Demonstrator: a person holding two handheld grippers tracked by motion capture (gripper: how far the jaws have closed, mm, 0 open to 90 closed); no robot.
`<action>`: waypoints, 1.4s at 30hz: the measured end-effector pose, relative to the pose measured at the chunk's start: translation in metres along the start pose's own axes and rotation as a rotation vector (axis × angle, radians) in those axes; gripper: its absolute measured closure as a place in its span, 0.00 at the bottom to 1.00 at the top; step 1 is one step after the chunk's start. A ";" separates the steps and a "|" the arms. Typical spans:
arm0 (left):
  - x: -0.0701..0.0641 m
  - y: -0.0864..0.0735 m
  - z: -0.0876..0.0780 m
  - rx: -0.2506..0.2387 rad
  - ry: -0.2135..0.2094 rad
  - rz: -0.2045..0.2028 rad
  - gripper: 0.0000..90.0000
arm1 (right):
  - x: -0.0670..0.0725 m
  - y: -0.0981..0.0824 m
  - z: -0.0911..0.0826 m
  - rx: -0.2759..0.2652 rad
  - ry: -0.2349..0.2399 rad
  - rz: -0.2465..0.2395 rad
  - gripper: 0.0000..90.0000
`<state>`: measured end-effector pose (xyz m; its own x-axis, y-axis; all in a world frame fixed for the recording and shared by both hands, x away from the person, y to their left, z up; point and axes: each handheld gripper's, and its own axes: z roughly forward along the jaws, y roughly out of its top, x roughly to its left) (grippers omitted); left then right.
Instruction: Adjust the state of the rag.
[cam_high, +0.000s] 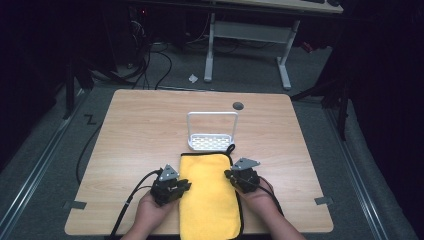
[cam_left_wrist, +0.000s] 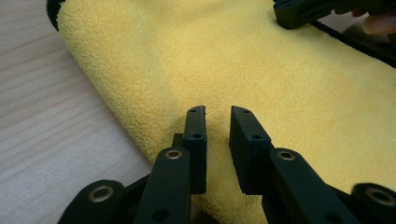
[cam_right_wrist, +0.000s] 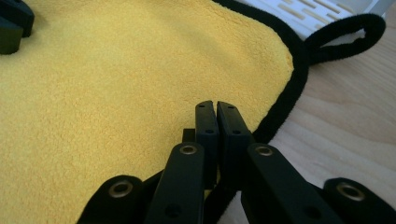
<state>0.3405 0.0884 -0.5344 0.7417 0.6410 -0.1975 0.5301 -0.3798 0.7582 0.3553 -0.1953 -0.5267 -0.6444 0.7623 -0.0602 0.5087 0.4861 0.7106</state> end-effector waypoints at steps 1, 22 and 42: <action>-0.002 -0.001 -0.001 0.005 -0.009 0.005 0.85 | 0.002 -0.003 -0.002 -0.001 0.005 -0.003 0.97; 0.028 0.009 -0.012 -0.100 0.034 -0.159 0.54 | 0.016 -0.028 -0.028 -0.013 0.081 -0.033 0.92; 0.034 0.020 0.022 -0.057 0.074 -0.190 0.85 | 0.004 -0.017 -0.026 -0.098 0.045 0.065 0.66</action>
<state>0.3856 0.0875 -0.5395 0.5974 0.7455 -0.2955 0.6320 -0.2108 0.7458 0.3292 -0.2113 -0.5211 -0.6377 0.7701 0.0185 0.4934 0.3899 0.7775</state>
